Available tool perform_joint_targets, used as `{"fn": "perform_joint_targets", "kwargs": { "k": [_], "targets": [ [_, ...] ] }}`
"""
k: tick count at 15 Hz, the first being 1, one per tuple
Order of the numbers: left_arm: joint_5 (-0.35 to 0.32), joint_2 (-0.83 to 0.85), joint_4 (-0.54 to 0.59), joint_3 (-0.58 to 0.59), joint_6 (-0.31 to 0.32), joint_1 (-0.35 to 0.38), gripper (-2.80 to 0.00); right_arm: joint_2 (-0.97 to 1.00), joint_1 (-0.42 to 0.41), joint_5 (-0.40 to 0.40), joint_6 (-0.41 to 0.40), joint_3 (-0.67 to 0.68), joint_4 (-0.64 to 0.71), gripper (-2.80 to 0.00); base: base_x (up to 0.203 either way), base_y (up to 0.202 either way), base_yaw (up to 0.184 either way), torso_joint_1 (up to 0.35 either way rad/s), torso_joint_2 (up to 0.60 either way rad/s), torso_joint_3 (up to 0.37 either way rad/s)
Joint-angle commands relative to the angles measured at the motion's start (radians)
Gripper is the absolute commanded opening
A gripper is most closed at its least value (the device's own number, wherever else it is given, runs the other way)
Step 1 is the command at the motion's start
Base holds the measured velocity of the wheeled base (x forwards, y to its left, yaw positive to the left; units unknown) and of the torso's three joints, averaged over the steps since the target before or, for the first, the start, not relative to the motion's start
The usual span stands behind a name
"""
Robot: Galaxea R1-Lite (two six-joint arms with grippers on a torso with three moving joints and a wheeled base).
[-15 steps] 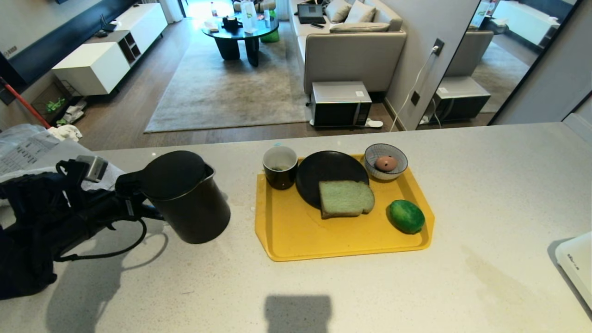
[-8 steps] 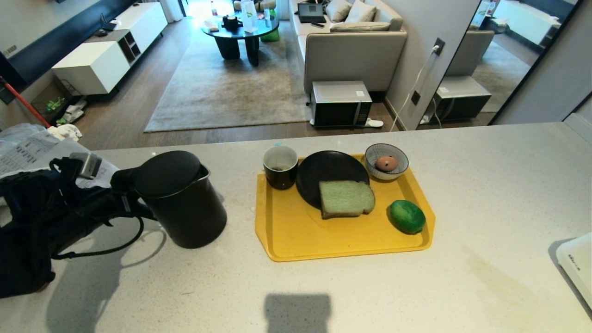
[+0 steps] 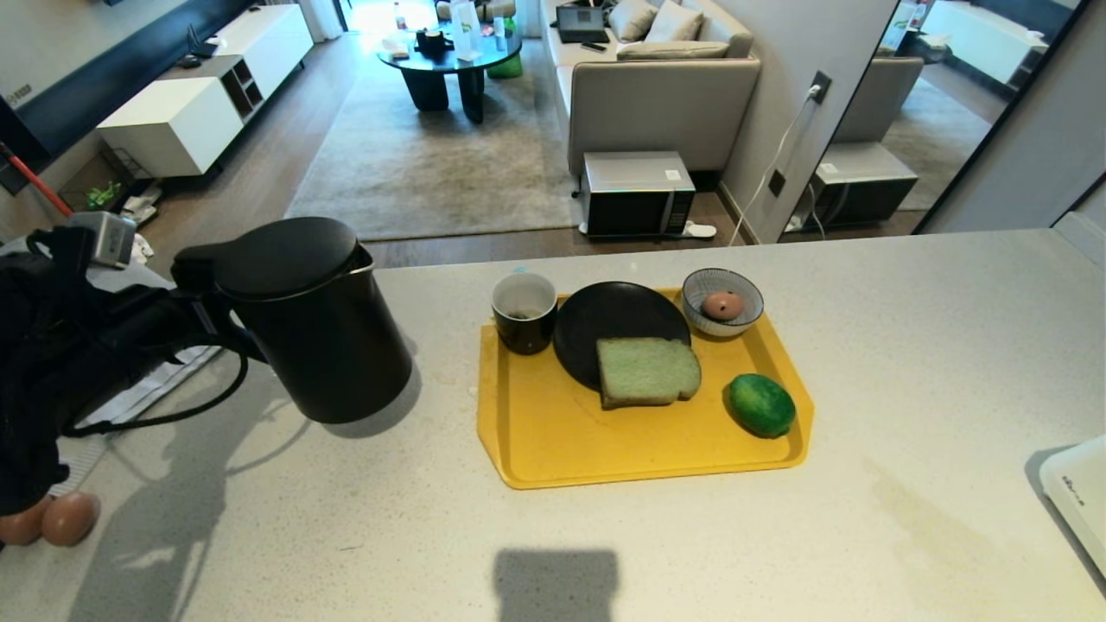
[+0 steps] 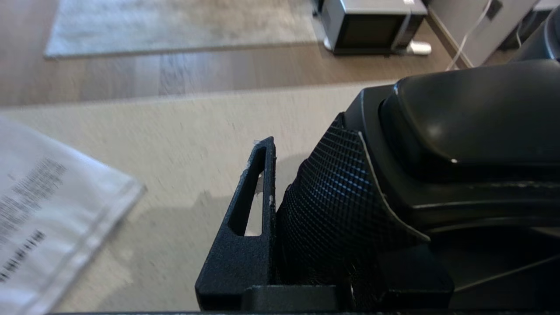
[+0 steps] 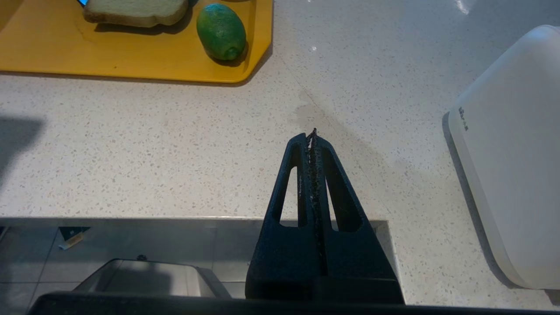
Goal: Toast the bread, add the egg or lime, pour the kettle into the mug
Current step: Pick up the kettle
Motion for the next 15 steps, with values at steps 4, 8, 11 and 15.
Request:
{"fn": "perform_joint_targets", "kwargs": {
  "k": [4,8,11,15],
  "targets": [
    [0.032,-0.049,0.052,-0.116,-0.001,-0.001,-2.80,0.000,0.000,0.000,-0.001,0.000,0.000,-2.80,0.000,0.000,0.000,0.000,0.00,0.000],
    [0.087,-0.039,0.173,-0.326,-0.001,-0.014,-2.80,0.000,0.000,0.000,0.000,0.000,0.000,-2.80,0.000,0.000,0.000,0.000,0.00,0.000],
    [0.161,0.009,0.230,-0.482,-0.001,-0.037,-2.80,0.000,0.000,0.000,-0.001,0.000,0.000,-2.80,0.000,0.000,0.000,0.000,0.00,0.000],
    [0.162,0.003,0.281,-0.522,-0.004,-0.049,-2.80,0.000,0.000,0.000,0.000,0.000,0.000,-2.80,0.000,0.000,0.000,0.000,0.00,0.000]
  ]
}}
